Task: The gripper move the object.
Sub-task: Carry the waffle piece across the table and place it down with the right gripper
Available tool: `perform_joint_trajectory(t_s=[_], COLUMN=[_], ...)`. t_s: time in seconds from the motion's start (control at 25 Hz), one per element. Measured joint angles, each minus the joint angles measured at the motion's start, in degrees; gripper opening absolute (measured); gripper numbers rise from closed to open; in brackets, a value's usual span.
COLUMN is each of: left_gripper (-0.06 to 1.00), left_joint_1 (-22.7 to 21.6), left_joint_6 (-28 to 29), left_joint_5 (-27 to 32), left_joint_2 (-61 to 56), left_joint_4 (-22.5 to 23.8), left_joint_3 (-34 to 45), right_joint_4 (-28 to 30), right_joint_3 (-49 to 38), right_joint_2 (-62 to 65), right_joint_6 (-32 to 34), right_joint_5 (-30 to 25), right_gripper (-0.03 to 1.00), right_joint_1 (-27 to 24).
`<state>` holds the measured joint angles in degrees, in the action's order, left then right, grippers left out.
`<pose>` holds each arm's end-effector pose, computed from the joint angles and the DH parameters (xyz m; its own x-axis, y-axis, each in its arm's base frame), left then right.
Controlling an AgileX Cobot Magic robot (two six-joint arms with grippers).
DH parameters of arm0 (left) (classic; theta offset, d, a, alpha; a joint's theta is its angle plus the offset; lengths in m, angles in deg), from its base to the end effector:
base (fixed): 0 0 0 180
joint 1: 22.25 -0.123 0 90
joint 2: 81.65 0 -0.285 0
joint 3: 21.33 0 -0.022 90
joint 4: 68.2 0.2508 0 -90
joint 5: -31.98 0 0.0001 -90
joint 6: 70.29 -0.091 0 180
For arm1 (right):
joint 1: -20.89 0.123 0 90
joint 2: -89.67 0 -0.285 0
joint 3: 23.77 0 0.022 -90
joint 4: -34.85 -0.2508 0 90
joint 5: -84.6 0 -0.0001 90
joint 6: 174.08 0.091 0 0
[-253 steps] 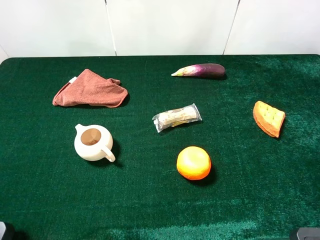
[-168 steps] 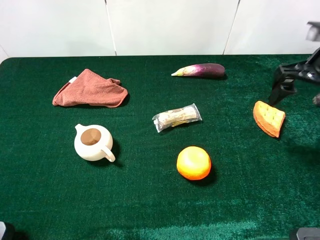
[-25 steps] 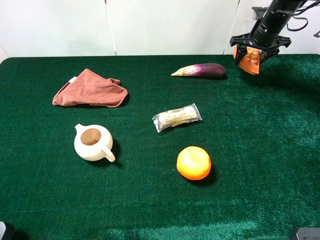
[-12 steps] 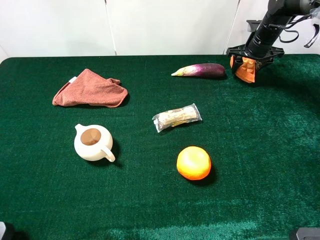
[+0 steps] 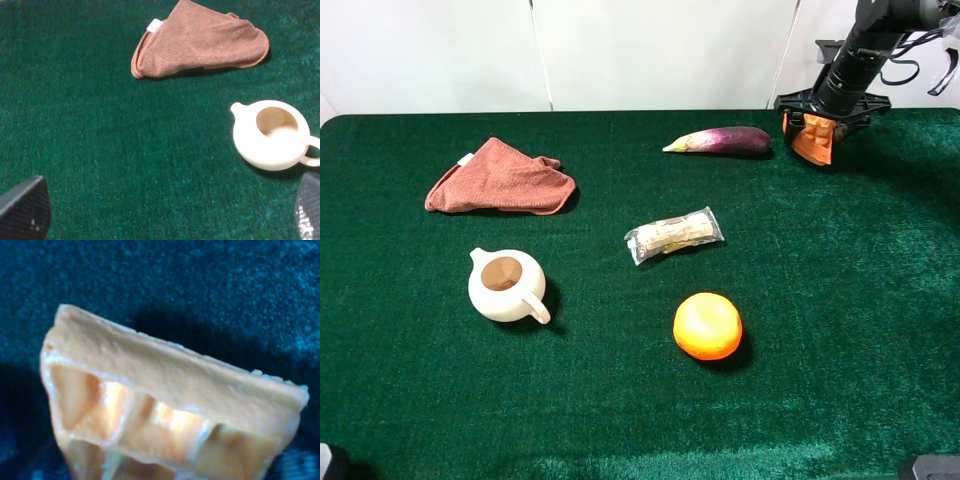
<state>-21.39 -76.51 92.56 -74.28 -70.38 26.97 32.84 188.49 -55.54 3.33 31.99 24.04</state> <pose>-0.0064 -0.0029 0.2789 -0.4362 0.0963 -0.8947 0.0842 0.9943 0.0659 0.4953 0.0298 0.1200 -0.9651 -0.0770 -0.2502 -0.0850 0.9962 0.0210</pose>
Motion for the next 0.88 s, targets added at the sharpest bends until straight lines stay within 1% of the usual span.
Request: perform_joint_trajectory(t_s=[0.08, 0.2, 0.32, 0.64, 0.72, 0.88], left_gripper=[0.99, 0.99, 0.99, 0.99, 0.99, 0.99], left_joint_1=[0.0, 0.0, 0.0, 0.0, 0.0, 0.0], left_joint_6=[0.0, 0.0, 0.0, 0.0, 0.0, 0.0], left_joint_5=[0.0, 0.0, 0.0, 0.0, 0.0, 0.0], left_joint_2=[0.0, 0.0, 0.0, 0.0, 0.0, 0.0], left_joint_4=[0.0, 0.0, 0.0, 0.0, 0.0, 0.0], left_joint_3=[0.0, 0.0, 0.0, 0.0, 0.0, 0.0], right_joint_4=[0.2, 1.3, 2.0, 1.7, 1.7, 1.7], right_joint_3=[0.0, 0.1, 0.1, 0.2, 0.2, 0.3], right_joint_2=[0.0, 0.0, 0.0, 1.9, 3.4, 6.4], right_joint_6=[0.5, 0.8, 0.9, 0.9, 0.9, 0.9], right_joint_5=[-0.1, -0.4, -1.0, -2.5, -4.2, -9.2], right_gripper=[0.63, 0.68, 0.69, 0.69, 0.69, 0.69], right_joint_1=[0.0, 0.0, 0.0, 0.0, 0.0, 0.0])
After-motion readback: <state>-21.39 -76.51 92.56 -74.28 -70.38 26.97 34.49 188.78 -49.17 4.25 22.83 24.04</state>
